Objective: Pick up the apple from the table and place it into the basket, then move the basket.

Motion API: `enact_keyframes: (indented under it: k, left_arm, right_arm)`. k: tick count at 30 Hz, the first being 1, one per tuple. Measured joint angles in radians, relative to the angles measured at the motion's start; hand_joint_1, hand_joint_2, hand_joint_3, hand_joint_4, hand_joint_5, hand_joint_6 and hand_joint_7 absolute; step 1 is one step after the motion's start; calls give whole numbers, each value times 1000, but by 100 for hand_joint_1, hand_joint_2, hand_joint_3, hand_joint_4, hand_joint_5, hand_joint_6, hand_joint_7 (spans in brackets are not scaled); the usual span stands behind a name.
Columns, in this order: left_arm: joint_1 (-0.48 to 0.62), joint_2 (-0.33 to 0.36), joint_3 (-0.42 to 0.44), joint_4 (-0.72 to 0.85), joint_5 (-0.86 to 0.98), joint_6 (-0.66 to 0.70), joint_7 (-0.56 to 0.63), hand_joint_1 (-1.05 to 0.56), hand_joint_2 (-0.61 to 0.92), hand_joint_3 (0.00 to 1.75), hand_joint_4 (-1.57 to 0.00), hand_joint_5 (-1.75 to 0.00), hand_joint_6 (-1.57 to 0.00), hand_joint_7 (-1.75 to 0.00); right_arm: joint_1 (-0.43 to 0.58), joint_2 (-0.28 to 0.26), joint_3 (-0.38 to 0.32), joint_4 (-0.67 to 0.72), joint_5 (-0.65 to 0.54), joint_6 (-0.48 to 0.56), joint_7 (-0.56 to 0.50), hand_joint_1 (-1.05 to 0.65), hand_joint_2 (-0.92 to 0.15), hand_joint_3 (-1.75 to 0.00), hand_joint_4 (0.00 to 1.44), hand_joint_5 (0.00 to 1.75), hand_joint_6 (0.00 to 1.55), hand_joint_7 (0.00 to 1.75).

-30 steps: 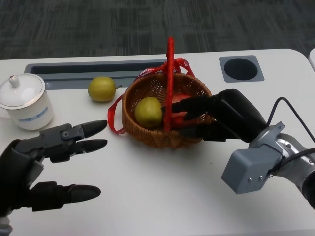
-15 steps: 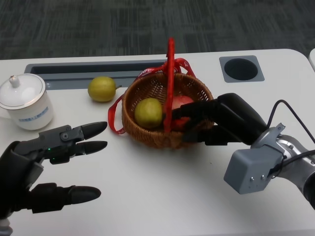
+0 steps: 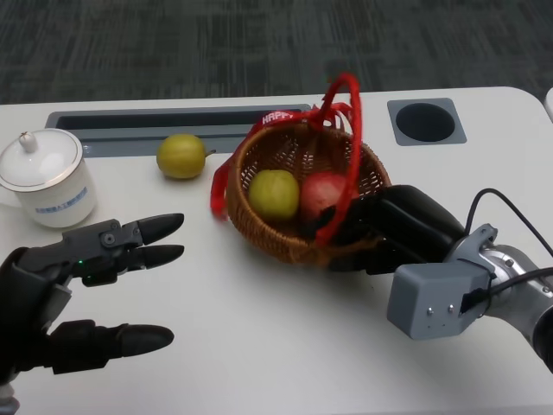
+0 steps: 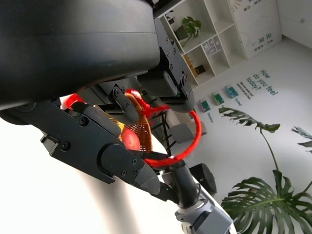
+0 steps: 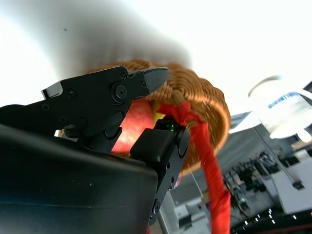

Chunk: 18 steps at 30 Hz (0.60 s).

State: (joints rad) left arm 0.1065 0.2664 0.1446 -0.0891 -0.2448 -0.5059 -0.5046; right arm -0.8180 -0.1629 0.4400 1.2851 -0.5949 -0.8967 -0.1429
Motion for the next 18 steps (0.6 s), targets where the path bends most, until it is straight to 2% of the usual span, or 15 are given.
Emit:
enact_keyframes:
  k: [3,7,10,14,18]
  left_arm:
    - [1,0,1,0,-3,-1,0,-41,72,0,-83,0,-70,0]
    - [0,1,3,0,-10,1,0,-40,73,0,-83,0,-70,0]
    - [0,1,4,0,-15,2,0,-40,73,0,-83,0,-71,0]
    - [-1,2,7,1,-14,-2,0,-42,73,0,-83,0,-71,0]
    - [-4,2,9,1,-14,-7,0,-41,74,0,-84,0,-71,0]
  right_arm:
    - [-10,-1,23,-1,-19,24,11,-38,-80,0,95,1,81,1]
    - [-19,-3,51,-5,-58,40,-52,-25,-89,-3,105,4,92,4]
    - [-23,-1,52,-6,-61,38,-82,-23,-92,-4,109,5,96,4]
    - [-48,0,47,-3,-58,44,-79,-20,-92,-6,118,10,97,3]
    - [-99,-1,29,13,-47,104,-48,-19,-91,-5,122,13,99,3]
